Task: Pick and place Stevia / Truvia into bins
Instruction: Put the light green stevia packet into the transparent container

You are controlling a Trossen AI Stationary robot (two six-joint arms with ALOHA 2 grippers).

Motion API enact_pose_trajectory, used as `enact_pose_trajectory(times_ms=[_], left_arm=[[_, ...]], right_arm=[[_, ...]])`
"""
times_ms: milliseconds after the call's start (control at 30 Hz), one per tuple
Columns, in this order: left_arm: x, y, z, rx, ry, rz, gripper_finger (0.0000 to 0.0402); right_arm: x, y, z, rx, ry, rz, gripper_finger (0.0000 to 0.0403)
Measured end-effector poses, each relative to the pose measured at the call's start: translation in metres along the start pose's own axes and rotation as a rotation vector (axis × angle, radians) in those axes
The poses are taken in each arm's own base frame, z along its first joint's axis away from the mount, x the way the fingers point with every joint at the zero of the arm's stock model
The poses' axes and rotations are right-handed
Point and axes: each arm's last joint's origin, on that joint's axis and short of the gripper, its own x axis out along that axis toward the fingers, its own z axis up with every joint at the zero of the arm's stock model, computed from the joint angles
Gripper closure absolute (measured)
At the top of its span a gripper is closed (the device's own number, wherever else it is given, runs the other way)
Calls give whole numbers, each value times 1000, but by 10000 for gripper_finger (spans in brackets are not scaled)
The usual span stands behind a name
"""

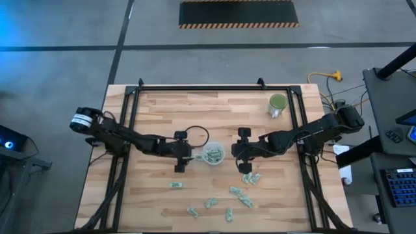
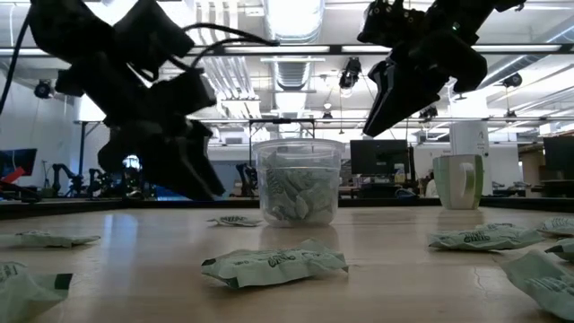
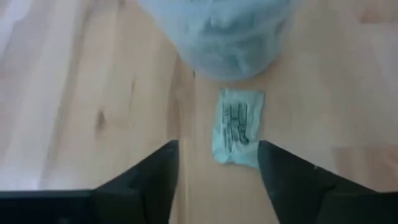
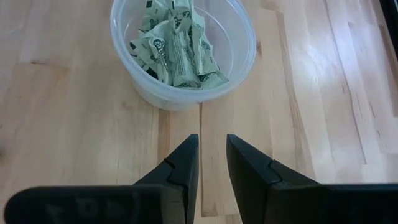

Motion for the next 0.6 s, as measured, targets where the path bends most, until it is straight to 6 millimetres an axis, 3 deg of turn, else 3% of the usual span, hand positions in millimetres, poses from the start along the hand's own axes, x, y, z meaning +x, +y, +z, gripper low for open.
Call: enact_pose_trajectory(times_ms=[133,400,500,600], left_arm=[[14,-1,-3,-12,-11,-59,171],[29,-1,-8,-19,26,-71,171],[29,0,-9,-22,29,-74,193],[29,0,-10,-42,37,-83,241]], right_arm=[[0,0,1,1,-5,1,330],[0,0,0,1,-2,1,330],[0,0,0,-1,1,0,330],[0,0,0,-1,3,0,330]])
